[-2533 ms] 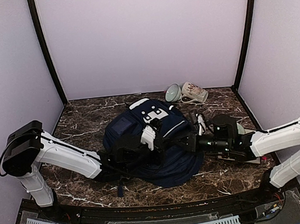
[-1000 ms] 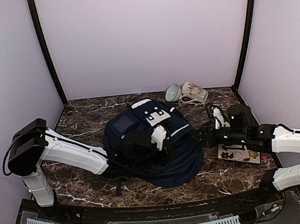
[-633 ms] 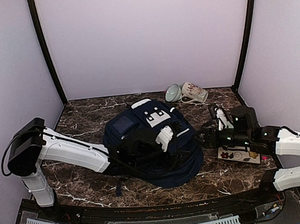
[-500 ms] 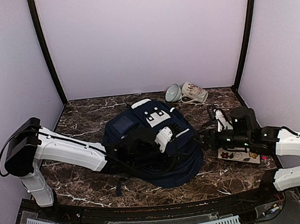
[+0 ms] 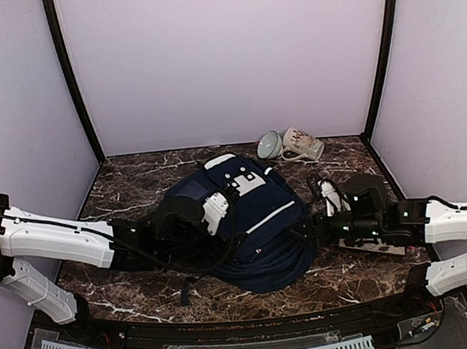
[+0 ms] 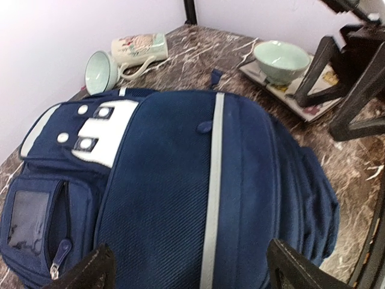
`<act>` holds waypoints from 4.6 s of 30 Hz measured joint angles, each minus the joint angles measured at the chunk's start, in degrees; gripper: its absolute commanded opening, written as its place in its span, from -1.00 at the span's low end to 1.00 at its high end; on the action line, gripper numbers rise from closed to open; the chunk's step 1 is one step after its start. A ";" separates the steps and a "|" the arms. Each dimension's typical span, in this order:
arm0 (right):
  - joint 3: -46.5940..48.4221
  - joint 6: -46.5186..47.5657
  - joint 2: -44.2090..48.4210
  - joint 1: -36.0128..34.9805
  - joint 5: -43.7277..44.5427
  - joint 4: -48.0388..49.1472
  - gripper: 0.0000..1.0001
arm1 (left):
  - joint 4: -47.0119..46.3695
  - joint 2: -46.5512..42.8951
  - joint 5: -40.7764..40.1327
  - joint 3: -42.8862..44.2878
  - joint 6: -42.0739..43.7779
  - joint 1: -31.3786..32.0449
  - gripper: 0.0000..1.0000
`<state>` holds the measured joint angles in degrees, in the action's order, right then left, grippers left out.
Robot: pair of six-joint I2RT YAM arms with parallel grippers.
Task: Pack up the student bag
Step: Set the student bag in the upper front pocket, then hold the upper front pocket of the student bag, then grab the upper front pocket of the student bag.
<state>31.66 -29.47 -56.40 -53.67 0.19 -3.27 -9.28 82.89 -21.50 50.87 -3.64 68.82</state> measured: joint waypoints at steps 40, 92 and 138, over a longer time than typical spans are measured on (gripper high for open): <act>7.91 -10.78 -18.10 -15.67 16.63 -3.58 0.40 | -1.77 0.17 0.96 -13.07 9.14 2.60 0.72; -2.21 -11.67 -10.19 -15.67 20.13 5.60 0.42 | -1.95 12.61 -6.88 1.70 27.47 4.48 -1.00; 0.33 -17.22 -23.93 -15.67 22.64 22.58 -0.62 | -3.15 15.93 5.62 6.60 20.04 1.44 -1.00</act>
<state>31.99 -46.70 -80.34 -69.34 22.83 19.31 -12.43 98.83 -15.88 57.47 16.40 70.26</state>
